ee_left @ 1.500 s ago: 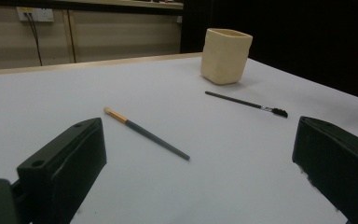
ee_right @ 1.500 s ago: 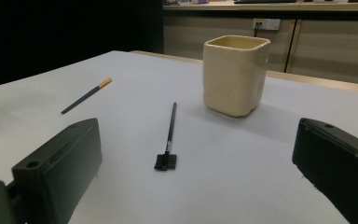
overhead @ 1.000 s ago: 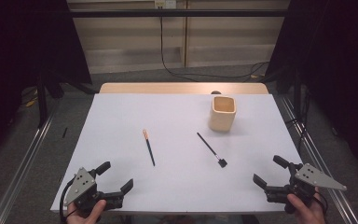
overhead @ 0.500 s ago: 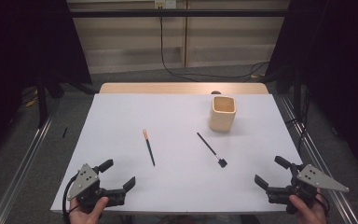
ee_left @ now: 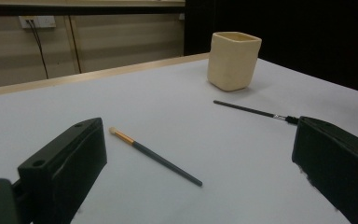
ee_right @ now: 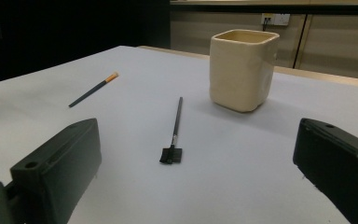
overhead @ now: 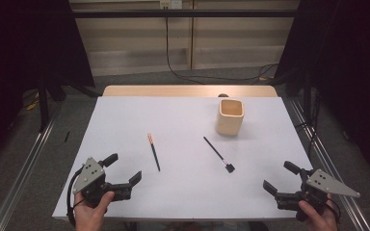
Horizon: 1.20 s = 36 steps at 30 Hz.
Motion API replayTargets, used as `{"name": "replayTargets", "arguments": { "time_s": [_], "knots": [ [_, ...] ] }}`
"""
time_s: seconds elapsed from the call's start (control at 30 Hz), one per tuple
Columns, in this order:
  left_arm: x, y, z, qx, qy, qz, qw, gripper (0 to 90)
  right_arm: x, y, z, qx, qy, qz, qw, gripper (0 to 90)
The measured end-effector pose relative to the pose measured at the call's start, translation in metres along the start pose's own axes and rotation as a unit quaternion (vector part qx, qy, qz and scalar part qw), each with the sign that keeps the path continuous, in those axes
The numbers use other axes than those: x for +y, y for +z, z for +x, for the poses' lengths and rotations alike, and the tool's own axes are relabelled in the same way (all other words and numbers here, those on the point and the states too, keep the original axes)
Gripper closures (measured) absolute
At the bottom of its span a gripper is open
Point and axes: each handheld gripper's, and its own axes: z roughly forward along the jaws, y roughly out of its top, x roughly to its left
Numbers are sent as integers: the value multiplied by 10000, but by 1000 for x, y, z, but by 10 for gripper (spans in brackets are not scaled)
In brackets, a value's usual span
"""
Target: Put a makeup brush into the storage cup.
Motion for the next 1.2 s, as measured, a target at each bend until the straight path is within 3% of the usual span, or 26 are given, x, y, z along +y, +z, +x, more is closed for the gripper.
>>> {"name": "replayTargets", "arguments": {
  "time_s": [0.07,0.2,0.63,0.97,1.1,1.2],
  "knots": [
    [2,7,1,-29,-51,-4,10000,28,0,0,0,-5,1,17,10000,3],
    [14,20,2,-134,31,-47,9999,28,0,-1,1,1,-3,2,10000,2],
    [26,42,7,-320,19,-137,9994,21,1,-2,3,10,-24,3,10000,7],
    [29,55,14,-303,-27,-48,9995,21,1,0,3,32,-20,8,10000,2],
    [31,63,15,-211,84,-7,9997,27,1,0,2,37,-27,-5,10000,2],
    [32,67,16,-212,19,-9,9998,28,1,0,2,37,-41,26,10000,3]
  ]
}}
